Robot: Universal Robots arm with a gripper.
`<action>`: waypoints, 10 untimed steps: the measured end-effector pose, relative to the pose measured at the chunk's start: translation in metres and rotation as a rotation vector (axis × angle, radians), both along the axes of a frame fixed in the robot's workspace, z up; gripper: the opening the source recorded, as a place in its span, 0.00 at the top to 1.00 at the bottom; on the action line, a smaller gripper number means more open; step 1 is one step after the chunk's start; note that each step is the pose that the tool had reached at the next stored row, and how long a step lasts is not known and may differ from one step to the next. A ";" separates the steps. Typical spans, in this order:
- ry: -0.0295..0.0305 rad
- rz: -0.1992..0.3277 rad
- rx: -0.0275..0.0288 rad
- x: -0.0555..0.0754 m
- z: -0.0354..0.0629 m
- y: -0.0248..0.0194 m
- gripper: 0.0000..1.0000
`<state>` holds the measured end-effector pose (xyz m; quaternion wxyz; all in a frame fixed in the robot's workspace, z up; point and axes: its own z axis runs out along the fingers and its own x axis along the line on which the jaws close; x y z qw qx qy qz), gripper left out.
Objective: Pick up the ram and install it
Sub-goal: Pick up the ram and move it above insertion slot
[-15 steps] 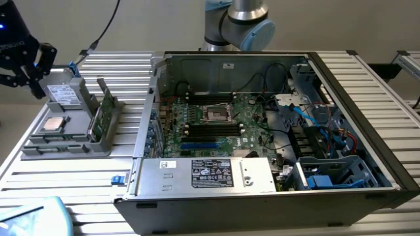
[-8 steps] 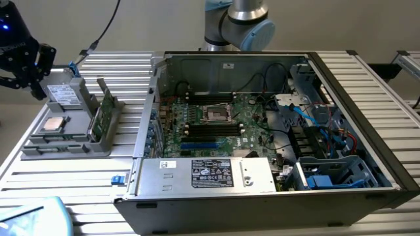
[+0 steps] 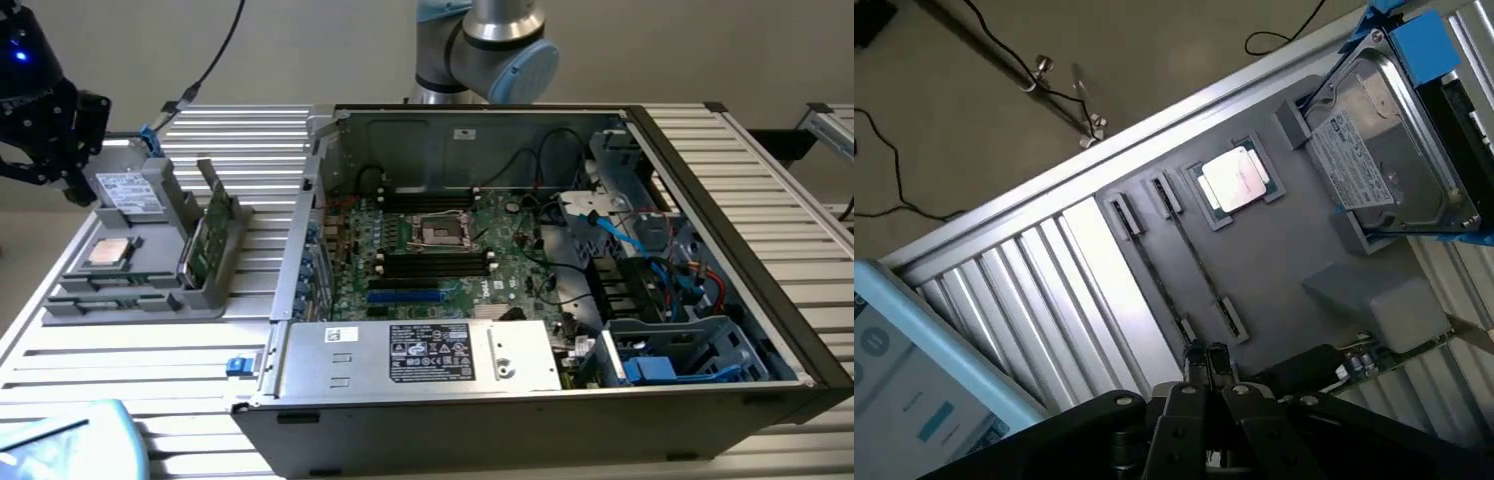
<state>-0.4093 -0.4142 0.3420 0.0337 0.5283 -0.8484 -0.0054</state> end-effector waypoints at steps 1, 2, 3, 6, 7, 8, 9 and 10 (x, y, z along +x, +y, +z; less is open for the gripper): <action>0.0000 0.018 0.0001 0.000 -0.0003 0.0000 0.89; 0.0000 0.036 0.0001 0.000 -0.0005 0.0000 0.89; 0.0000 0.054 0.0001 0.000 -0.0007 0.0000 0.89; 0.0001 0.110 0.0000 0.000 -0.0013 0.0000 0.89; 0.0001 0.127 0.0001 0.000 -0.0015 0.0000 0.89; 0.0001 0.147 0.0001 0.000 -0.0018 0.0000 0.89; 0.0002 0.164 0.0001 0.000 -0.0021 0.0000 0.89; 0.0004 0.182 0.0001 0.000 -0.0024 0.0000 0.89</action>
